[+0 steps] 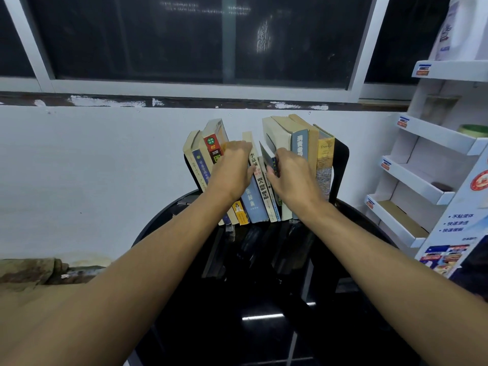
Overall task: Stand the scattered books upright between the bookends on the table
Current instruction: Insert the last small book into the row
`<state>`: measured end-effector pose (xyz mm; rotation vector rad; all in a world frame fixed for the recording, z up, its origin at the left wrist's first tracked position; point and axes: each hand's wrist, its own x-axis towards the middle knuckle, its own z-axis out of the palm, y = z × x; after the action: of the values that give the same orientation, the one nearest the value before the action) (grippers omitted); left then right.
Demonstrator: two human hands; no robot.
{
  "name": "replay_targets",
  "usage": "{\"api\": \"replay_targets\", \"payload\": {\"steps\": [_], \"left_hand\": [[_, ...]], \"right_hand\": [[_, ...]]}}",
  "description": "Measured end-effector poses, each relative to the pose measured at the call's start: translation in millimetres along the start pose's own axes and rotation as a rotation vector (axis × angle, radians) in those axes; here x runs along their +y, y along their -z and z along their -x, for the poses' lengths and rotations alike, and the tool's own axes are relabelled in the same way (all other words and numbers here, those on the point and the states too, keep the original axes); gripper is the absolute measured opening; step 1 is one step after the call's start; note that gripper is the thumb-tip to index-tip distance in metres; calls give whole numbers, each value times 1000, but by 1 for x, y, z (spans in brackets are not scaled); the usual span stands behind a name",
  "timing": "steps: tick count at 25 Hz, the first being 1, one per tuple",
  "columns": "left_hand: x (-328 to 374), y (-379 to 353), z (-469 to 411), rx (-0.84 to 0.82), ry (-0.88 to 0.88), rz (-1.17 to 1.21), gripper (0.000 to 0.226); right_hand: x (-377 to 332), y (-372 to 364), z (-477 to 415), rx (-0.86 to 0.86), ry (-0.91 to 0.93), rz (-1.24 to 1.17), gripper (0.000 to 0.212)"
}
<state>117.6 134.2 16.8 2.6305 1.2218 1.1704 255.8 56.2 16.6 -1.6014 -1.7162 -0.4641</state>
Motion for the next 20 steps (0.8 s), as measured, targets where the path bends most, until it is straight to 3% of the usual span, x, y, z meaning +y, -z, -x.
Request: {"api": "replay_targets", "payload": {"steps": [12,20], "left_hand": [[-1,0,1,5,-1,-12,31],[2,2,2,4,20,-16,38]], "right_hand": [[44,-22,13,-8,327,80,38],[49,-16,9,28,380,202,29]]}}
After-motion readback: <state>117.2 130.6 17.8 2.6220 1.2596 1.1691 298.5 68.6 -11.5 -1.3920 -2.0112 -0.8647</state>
